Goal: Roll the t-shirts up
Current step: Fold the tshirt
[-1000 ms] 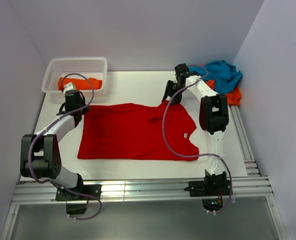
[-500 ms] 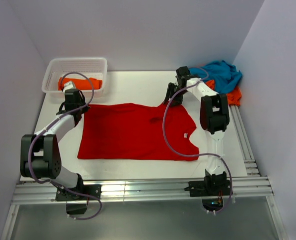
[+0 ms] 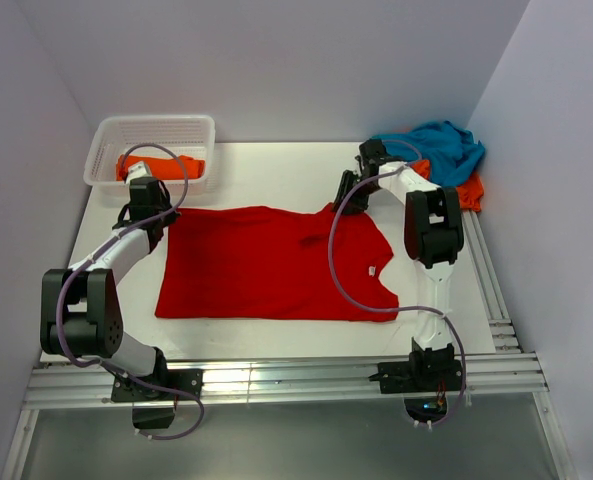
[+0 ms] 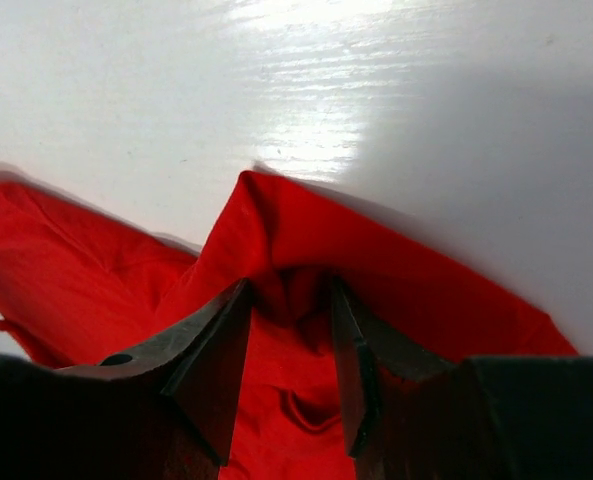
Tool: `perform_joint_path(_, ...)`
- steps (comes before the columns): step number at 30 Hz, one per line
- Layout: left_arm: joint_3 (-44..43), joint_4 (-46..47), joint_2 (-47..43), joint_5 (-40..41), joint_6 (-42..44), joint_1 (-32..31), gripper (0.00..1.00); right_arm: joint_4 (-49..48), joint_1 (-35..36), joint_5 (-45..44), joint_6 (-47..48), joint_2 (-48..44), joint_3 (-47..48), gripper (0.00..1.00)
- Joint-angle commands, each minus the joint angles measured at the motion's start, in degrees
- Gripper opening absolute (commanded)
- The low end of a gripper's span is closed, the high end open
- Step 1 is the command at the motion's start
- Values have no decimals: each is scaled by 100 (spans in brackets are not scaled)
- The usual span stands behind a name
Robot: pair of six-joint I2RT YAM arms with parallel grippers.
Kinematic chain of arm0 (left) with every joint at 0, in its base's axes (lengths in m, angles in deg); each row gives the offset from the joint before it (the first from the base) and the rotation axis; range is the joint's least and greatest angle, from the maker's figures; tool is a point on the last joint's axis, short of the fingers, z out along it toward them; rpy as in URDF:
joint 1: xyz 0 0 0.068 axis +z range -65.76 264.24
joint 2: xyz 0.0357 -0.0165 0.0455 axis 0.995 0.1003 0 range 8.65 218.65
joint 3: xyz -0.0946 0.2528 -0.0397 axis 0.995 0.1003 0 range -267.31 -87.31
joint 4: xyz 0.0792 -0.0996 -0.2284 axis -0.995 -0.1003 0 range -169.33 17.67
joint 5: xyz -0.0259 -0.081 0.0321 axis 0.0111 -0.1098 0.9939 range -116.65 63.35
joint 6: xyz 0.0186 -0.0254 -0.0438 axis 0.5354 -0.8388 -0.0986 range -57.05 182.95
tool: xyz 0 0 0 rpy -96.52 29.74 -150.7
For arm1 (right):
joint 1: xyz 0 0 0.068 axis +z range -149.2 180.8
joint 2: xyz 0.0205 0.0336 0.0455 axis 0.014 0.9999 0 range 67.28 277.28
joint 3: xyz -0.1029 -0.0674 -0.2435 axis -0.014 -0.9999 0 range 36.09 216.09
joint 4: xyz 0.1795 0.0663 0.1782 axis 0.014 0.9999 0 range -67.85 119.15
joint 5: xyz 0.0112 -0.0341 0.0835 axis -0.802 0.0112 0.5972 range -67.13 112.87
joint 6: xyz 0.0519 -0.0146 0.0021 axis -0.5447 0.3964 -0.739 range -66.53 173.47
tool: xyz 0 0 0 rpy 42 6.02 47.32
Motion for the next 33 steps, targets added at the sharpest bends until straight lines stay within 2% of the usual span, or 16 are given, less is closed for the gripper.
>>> perform_joint_path(1, -184, 90, -131, -90, 48, 13, 0, -224, -5, 342, 23, -273, -210, 45)
perform_joint_path(2, -175, 90, -123, -90, 48, 13, 0, -258, 4, 386, 32, -273, -253, 45)
perform_joint_path(6, -166, 72, -131, -116, 39, 13, 0, -320, -5, 457, -29, -344, -315, 34)
perform_joint_path(9, -149, 90, -157, -107, 48, 13, 0, -312, -5, 457, -82, -405, -254, 31)
perform_joint_path(11, -149, 90, -166, -99, 57, 13, 1, -215, -5, 369, -91, -440, -149, 31)
perform_joint_path(13, -158, 81, -158, -90, 66, 13, 0, -189, -5, 317, -82, -467, -113, 38)
perform_joint_path(18, -166, 81, -149, -90, 66, 13, 0, -83, -5, 299, -74, -493, 36, 38)
perform_joint_path(21, -166, 90, -140, -90, 83, 13, 0, -83, -5, 325, -91, -519, 63, 29)
perform_joint_path(25, -201, 81, -122, -90, 83, 13, 0, -66, -5, 307, -109, -546, 115, 27)
perform_joint_path(29, -210, 90, -88, -98, 83, 13, 0, 14, -5, 325, -109, -493, 256, 12)
perform_joint_path(31, -237, 81, -79, -98, 74, 13, 0, 40, -14, 299, -109, -484, 317, 12)
perform_joint_path(33, -254, 81, -61, -107, 83, 13, 0, 57, -14, 255, -82, -458, 370, 23)
